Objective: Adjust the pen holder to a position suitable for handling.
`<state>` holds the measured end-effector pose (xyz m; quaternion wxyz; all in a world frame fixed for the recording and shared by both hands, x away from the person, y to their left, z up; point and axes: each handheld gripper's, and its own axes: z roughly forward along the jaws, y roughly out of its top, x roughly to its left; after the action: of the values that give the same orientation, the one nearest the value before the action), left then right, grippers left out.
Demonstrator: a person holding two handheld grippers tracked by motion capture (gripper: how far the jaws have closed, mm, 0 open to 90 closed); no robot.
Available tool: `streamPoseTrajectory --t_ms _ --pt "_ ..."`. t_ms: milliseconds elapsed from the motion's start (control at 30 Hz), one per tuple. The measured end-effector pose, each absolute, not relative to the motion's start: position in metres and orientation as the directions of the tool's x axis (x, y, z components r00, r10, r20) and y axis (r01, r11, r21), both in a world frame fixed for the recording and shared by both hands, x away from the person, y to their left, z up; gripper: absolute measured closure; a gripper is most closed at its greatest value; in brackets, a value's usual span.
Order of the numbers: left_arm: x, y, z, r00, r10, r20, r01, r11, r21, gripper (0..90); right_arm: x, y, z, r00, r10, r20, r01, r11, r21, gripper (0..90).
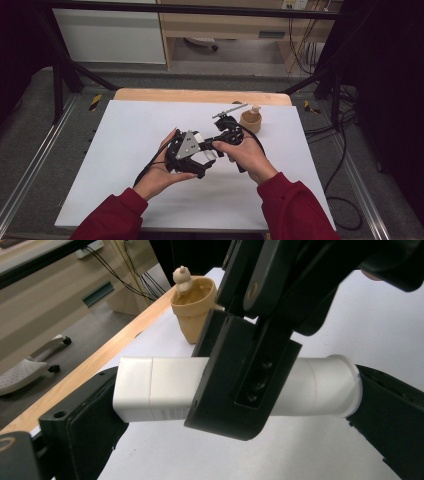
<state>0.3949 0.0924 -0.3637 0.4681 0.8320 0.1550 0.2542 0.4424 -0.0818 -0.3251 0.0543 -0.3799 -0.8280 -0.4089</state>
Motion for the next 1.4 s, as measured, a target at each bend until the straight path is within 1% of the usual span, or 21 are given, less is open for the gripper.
streamPoseTrajectory --t_ms 333,600,700,767,967,1067,1233,1300,1400 --pt "0.394 0.093 -0.365 0.82 0.502 0.276 0.017 -0.502 0.865 1.4 0.444 -0.085 -0.324 -0.705 0.58 0.408 0.675 0.371 0.638 66.5" --pt "0.395 0.095 -0.365 0.82 0.502 0.275 0.012 -0.495 0.869 1.8 0.447 -0.093 -0.322 -0.69 0.592 0.416 0.683 0.343 0.645 66.5" --pt "0.395 0.097 -0.365 0.812 0.516 0.273 0.016 -0.487 0.873 2.8 0.448 -0.098 -0.321 -0.685 0.597 0.418 0.685 0.331 0.649 66.5" --pt "0.396 0.099 -0.365 0.81 0.527 0.258 0.027 -0.473 0.881 4.4 0.448 -0.101 -0.321 -0.682 0.602 0.416 0.684 0.323 0.654 66.6" --pt "0.397 0.107 -0.365 0.809 0.545 0.221 0.051 -0.44 0.896 4.2 0.45 -0.114 -0.321 -0.672 0.614 0.415 0.676 0.279 0.682 66.5" --pt "0.395 0.112 -0.366 0.805 0.558 0.201 0.069 -0.425 0.903 4.2 0.452 -0.123 -0.322 -0.662 0.629 0.407 0.663 0.238 0.71 66.5" --pt "0.392 0.123 -0.368 0.799 0.578 0.166 0.098 -0.398 0.912 4.1 0.452 -0.135 -0.326 -0.653 0.664 0.365 0.609 0.174 0.773 66.5" --pt "0.391 0.129 -0.37 0.792 0.595 0.141 0.125 -0.383 0.915 4.1 0.452 -0.138 -0.328 -0.643 0.688 0.338 0.586 0.156 0.795 66.5" --pt "0.389 0.139 -0.373 0.777 0.625 0.078 0.183 -0.341 0.922 4.5 0.45 -0.143 -0.33 -0.63 0.702 0.332 0.559 0.114 0.821 66.5"
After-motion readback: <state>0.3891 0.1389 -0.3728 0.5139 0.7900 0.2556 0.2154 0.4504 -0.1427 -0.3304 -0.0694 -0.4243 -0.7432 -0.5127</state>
